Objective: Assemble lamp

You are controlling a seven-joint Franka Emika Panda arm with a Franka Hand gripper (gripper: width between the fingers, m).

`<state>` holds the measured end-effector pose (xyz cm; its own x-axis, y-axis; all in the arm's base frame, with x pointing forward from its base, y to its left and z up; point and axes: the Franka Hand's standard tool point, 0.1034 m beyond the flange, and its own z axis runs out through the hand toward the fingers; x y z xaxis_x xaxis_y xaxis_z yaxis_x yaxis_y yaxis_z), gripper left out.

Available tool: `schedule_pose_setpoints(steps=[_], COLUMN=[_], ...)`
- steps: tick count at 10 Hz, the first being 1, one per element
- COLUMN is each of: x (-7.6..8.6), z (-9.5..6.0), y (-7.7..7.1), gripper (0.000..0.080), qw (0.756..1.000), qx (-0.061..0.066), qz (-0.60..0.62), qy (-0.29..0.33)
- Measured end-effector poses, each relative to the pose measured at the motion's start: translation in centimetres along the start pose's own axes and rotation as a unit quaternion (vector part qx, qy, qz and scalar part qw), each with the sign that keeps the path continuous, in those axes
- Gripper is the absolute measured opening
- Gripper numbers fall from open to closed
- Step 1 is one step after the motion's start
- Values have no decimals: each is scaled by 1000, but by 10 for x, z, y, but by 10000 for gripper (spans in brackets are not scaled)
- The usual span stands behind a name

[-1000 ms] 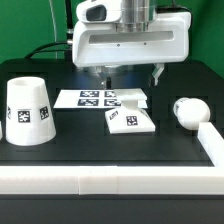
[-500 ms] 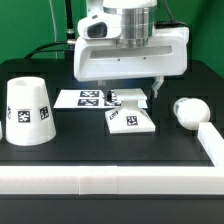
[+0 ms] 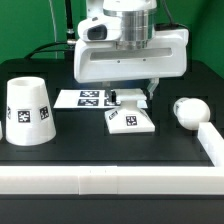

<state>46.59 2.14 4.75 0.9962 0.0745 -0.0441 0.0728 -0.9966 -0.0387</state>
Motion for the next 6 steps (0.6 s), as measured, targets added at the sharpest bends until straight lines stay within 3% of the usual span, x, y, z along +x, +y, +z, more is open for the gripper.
schedule_pose_setpoints(steps=[6], x=[0], z=[0], y=[0], gripper=[532], qw=[1000], qx=[0], qz=[0], qy=[0])
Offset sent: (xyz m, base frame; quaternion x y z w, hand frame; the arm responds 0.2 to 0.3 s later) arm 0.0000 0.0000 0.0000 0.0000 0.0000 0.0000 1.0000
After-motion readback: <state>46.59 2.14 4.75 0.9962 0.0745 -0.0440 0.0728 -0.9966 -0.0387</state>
